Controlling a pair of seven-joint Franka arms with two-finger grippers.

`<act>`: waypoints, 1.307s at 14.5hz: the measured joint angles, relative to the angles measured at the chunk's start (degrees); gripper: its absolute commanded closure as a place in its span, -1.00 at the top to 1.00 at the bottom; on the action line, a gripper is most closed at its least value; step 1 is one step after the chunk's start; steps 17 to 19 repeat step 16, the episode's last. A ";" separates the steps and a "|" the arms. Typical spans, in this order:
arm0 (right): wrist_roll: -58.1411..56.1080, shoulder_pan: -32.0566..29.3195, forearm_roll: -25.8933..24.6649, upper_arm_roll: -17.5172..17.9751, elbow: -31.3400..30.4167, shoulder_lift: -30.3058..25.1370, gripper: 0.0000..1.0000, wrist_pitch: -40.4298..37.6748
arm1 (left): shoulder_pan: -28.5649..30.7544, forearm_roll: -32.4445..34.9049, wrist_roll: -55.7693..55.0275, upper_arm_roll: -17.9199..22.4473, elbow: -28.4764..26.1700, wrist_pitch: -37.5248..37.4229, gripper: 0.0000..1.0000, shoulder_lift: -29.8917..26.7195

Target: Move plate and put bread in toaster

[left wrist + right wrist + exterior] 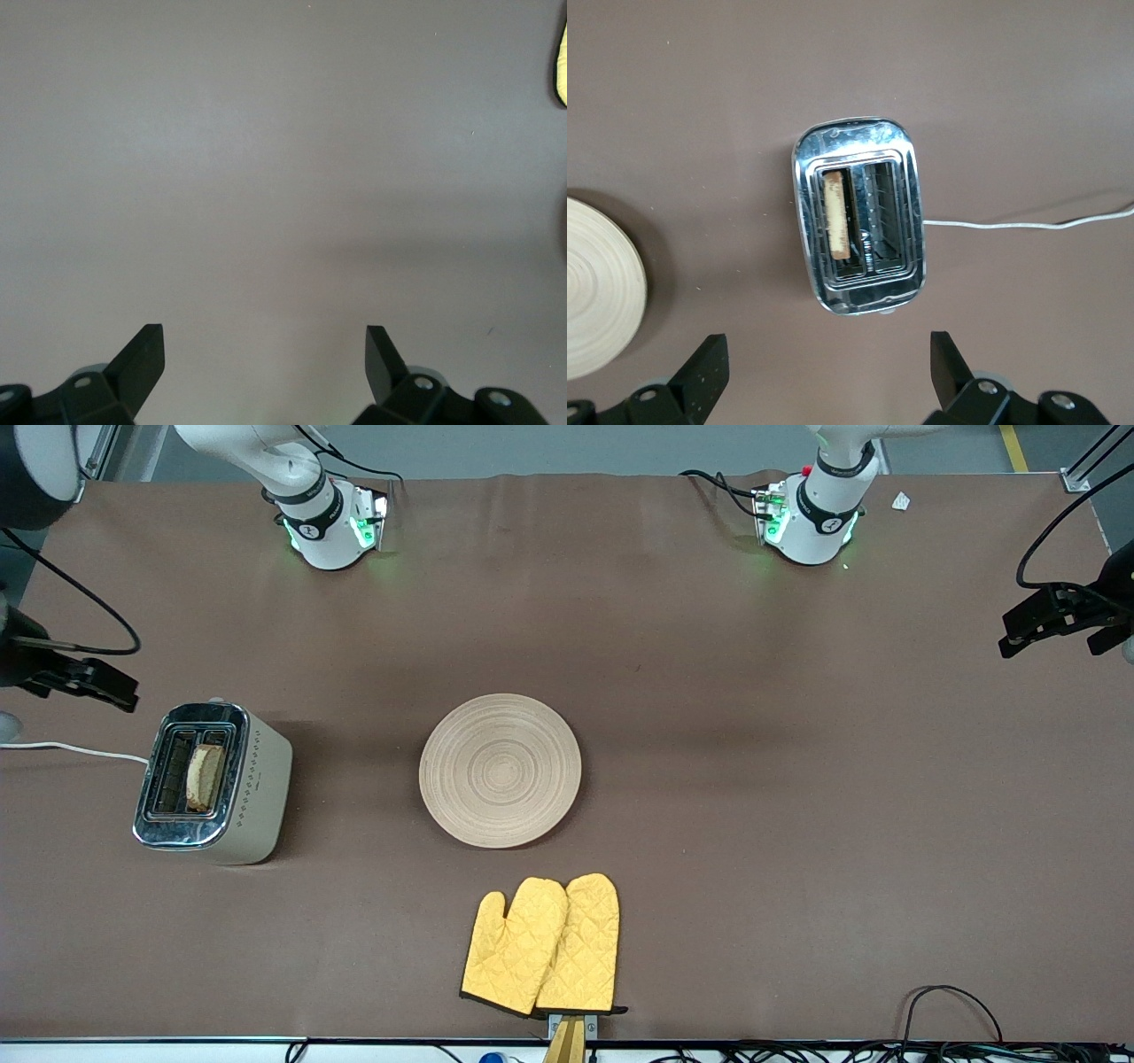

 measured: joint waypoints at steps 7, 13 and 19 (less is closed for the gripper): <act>-7.04 -12.75 2.33 9.70 -0.25 -1.98 1.00 -2.04 | -0.16 0.00 0.11 -0.21 0.00 -1.60 1.00 -0.02; -7.03 -13.86 2.40 12.22 -0.63 -2.32 1.00 -2.02 | -0.19 0.00 0.11 -0.21 0.01 -3.38 1.00 -0.03; -6.90 -14.18 4.80 12.21 -0.63 -2.36 1.00 -2.03 | -0.29 0.00 0.12 -0.25 0.01 -3.42 1.00 -0.03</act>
